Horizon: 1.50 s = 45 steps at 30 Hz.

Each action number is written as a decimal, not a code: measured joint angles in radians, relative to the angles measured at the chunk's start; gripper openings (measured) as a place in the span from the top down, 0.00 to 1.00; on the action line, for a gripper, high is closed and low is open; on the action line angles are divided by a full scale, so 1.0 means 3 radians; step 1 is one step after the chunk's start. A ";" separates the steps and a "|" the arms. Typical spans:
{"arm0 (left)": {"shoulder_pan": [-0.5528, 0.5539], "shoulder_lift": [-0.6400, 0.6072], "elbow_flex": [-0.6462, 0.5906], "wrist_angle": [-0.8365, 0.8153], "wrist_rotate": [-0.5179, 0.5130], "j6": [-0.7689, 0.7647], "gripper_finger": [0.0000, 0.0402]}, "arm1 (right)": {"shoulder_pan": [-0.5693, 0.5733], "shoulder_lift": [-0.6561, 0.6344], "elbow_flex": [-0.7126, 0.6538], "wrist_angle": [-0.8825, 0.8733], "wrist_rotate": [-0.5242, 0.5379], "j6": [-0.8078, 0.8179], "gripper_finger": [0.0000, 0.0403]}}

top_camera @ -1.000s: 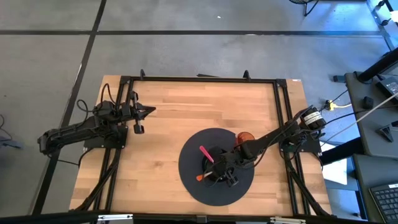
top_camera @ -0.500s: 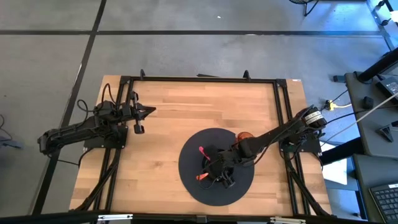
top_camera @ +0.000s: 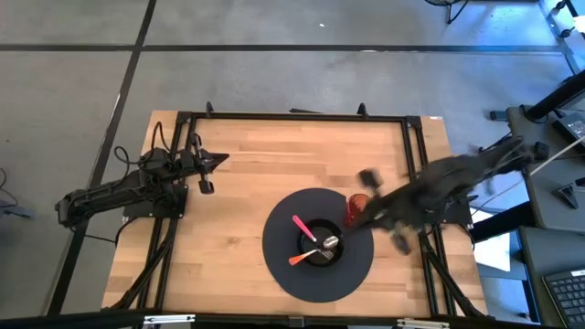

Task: Pick & Place Utensil
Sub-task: Return to Home Position

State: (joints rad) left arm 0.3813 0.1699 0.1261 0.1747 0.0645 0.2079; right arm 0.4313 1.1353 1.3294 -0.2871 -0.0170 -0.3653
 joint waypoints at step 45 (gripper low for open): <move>0.0001 -0.0564 -0.0020 -0.0208 0.0231 0.0213 0.99 | -0.1100 -0.3721 -0.4341 0.1632 0.0590 0.0800 1.00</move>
State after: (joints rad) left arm 0.3817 0.0006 0.1200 0.1123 0.1338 0.2718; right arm 0.1012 0.0189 0.0273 0.2025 0.1601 -0.1252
